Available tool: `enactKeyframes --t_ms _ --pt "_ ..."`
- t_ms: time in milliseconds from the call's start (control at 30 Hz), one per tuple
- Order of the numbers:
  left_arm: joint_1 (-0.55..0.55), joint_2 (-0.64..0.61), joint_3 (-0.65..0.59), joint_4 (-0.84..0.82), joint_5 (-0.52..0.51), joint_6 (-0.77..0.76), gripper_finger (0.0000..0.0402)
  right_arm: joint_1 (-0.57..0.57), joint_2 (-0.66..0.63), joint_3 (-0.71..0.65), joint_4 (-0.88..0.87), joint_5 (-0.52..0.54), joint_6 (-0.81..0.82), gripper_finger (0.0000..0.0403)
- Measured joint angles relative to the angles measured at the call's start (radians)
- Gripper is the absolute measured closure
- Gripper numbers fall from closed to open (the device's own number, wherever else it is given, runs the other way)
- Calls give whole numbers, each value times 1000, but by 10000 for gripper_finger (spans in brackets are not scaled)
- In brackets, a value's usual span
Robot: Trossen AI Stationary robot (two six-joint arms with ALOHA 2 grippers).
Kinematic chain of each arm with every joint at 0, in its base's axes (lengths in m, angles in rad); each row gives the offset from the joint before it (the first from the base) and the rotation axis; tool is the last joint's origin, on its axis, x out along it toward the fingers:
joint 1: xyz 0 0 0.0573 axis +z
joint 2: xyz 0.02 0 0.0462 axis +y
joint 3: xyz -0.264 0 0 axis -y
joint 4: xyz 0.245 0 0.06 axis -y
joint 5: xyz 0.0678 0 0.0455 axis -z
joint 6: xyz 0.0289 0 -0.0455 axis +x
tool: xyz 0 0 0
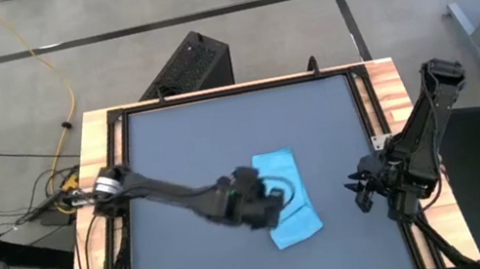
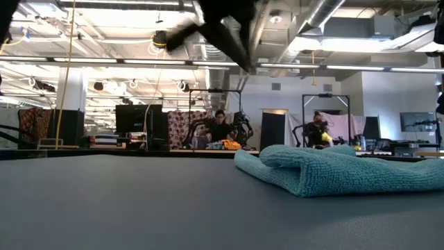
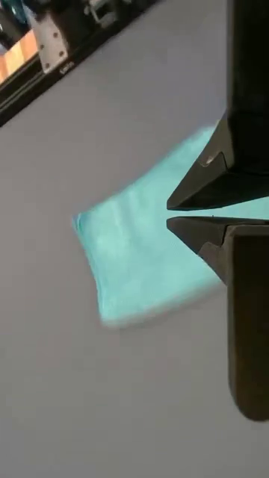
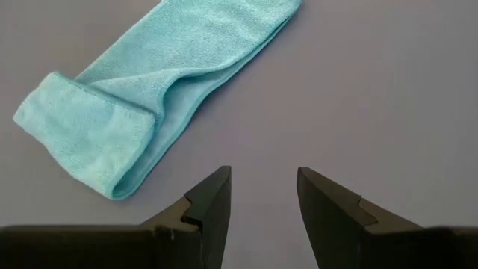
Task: Roll towel
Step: Roll the blue microfiber towel
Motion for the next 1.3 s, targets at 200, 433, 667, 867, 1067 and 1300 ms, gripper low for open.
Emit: enactKeyframes --t_ms 200,433,667,867,1067,1300 --pt "-129 -101 -222 116 25 -47 388 -58 0 0 -4 31 0 223" --pt "-249 -201 -812 1175 69 -116 388 -117 0 0 63 62 -37 223" --pt "-258 -184 -1076 1828 44 15 388 -203 1 -55 353 29 -261 223" --pt "-203 -185 -1022 1780 61 69 388 -318 2 -224 776 -27 -290 230" --pt "-137 -185 -985 1723 102 72 388 -399 2 -306 1069 -96 -410 245" --pt "-81 -184 -983 1685 139 34 388 -382 2 -306 1093 -161 -423 255"
